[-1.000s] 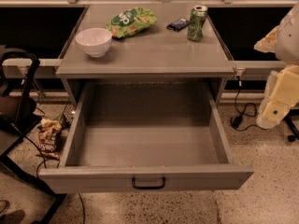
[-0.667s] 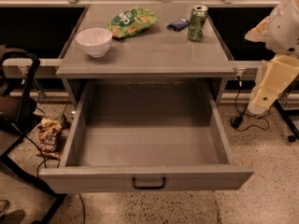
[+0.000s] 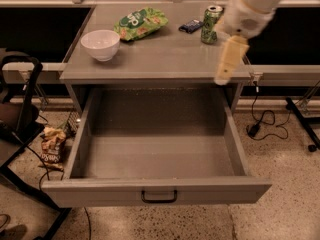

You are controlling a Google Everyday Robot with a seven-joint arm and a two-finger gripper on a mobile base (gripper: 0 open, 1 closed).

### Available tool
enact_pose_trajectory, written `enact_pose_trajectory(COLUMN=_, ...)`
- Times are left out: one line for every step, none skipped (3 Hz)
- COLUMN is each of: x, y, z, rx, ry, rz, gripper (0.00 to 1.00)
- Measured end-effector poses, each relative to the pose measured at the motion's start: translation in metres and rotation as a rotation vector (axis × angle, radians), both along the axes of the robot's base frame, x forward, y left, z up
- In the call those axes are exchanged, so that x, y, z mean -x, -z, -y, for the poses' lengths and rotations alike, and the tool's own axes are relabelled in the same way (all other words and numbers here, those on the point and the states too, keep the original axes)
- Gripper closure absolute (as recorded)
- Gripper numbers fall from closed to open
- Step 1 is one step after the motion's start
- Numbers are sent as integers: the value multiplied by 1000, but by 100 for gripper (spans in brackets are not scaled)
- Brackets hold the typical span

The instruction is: Place green rice chip bag into top drawer

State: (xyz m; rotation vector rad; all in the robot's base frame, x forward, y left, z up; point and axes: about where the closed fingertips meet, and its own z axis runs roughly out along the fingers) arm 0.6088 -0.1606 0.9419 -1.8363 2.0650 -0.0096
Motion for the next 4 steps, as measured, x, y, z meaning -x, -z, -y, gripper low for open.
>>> enact_pose_trajectory(x=-75, y=16, z=-57, rx=-27, ry=-61, rz=17, gripper=0)
enact_pose_trajectory(x=-121, y=7, z=-92, rx=-74, ry=-83, rz=89, gripper=0)
enact_pose_trajectory(x=-134, y=-6, z=-97, rx=-94, ry=-81, rz=130, gripper=0)
enact_pose_trajectory(x=-134, y=-6, z=-97, rx=-94, ry=-81, rz=130, gripper=0)
